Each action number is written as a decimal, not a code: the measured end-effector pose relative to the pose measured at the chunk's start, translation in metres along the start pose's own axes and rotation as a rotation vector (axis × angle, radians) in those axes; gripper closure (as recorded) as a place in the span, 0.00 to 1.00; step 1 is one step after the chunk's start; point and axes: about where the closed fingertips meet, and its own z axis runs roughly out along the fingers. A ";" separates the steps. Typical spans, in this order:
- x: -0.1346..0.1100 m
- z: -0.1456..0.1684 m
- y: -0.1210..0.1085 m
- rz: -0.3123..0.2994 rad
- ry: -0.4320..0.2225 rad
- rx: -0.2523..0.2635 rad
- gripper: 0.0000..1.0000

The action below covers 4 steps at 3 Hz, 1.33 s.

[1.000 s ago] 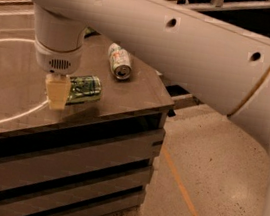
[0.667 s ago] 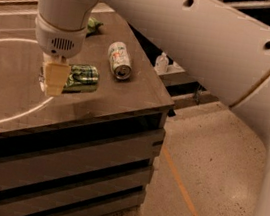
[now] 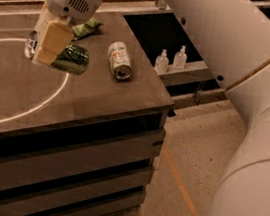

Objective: Place green can upright

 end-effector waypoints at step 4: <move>0.043 -0.018 0.003 0.263 -0.648 0.056 1.00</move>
Offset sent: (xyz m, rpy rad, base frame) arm 0.0246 -0.0489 0.0088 0.6241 0.3914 -0.1363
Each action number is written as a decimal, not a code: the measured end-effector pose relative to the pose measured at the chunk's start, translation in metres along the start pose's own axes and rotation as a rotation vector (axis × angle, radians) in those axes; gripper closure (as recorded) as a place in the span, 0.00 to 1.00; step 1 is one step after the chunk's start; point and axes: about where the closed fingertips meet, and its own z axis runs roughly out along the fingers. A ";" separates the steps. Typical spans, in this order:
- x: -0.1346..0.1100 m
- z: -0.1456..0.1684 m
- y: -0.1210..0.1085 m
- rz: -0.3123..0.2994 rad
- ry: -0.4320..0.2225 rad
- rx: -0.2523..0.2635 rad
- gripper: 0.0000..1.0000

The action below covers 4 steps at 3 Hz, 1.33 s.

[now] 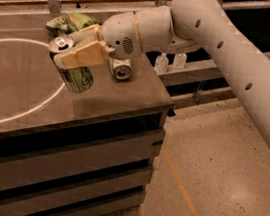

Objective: Place green can upright

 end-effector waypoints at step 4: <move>0.020 -0.006 -0.006 0.010 -0.082 0.076 1.00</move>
Offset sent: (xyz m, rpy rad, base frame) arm 0.0041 -0.0063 -0.0141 0.0347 0.0336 -0.0383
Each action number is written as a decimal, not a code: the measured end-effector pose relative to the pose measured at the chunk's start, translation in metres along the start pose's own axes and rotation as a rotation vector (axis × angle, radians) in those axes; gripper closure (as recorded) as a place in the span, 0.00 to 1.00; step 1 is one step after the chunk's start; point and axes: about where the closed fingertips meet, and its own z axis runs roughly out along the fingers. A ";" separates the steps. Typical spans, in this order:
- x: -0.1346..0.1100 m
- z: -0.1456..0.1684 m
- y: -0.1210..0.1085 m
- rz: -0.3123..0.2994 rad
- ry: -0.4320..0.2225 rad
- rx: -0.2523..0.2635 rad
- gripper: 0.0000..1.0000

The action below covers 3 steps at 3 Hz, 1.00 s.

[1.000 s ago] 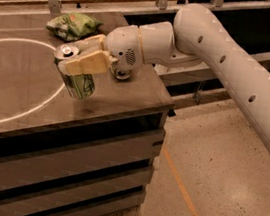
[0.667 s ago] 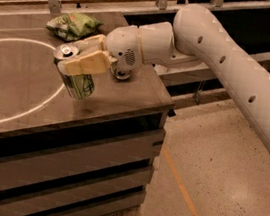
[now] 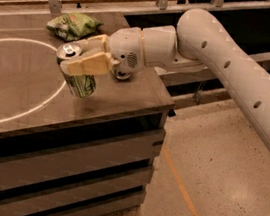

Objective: Place green can upright

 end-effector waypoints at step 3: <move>0.025 0.006 -0.021 0.010 -0.099 0.034 0.84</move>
Offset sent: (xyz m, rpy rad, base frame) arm 0.0282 -0.0049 -0.0294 0.1168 0.0048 -0.0502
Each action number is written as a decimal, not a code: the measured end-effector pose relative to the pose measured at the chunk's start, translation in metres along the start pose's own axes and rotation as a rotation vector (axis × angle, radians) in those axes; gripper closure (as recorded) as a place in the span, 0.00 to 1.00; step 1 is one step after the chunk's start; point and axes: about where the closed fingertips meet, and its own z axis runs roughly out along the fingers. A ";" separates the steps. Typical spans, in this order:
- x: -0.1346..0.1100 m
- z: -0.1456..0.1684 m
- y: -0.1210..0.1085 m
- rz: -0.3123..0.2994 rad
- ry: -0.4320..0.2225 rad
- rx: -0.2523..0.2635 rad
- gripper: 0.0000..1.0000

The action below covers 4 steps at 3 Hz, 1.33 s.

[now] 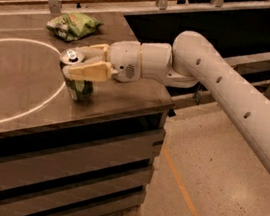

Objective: Place green can upright

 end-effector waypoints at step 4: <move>0.019 0.001 0.012 0.065 -0.015 0.055 0.00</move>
Offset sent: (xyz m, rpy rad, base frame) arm -0.0035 0.0031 -0.0290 0.0340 0.0637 -0.0531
